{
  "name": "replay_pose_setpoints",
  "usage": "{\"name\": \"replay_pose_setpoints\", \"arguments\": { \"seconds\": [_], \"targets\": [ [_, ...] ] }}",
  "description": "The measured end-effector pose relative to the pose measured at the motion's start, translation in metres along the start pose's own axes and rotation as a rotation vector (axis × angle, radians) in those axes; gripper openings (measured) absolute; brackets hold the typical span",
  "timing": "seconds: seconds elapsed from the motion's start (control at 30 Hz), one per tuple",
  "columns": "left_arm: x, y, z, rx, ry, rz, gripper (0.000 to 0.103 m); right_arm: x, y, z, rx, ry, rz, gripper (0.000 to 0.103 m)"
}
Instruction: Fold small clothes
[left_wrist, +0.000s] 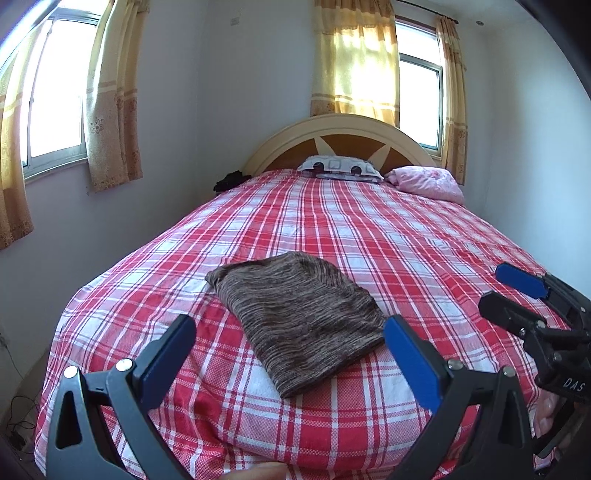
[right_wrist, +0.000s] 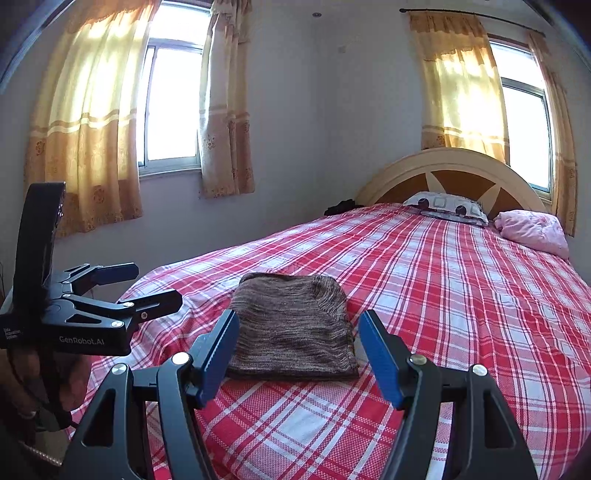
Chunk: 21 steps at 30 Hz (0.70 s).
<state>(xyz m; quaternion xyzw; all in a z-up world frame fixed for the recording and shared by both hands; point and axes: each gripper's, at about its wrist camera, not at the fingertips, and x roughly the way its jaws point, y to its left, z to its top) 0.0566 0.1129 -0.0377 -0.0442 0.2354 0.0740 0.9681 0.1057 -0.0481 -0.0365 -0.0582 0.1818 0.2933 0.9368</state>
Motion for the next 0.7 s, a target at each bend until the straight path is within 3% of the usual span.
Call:
{"name": "replay_pose_setpoints", "arguments": {
  "seconds": [0.7],
  "targets": [
    [0.016, 0.009, -0.005, -0.009, 0.021, 0.016, 0.103, 0.011, -0.002, -0.01, 0.006, 0.049, 0.017, 0.068]
  ]
}}
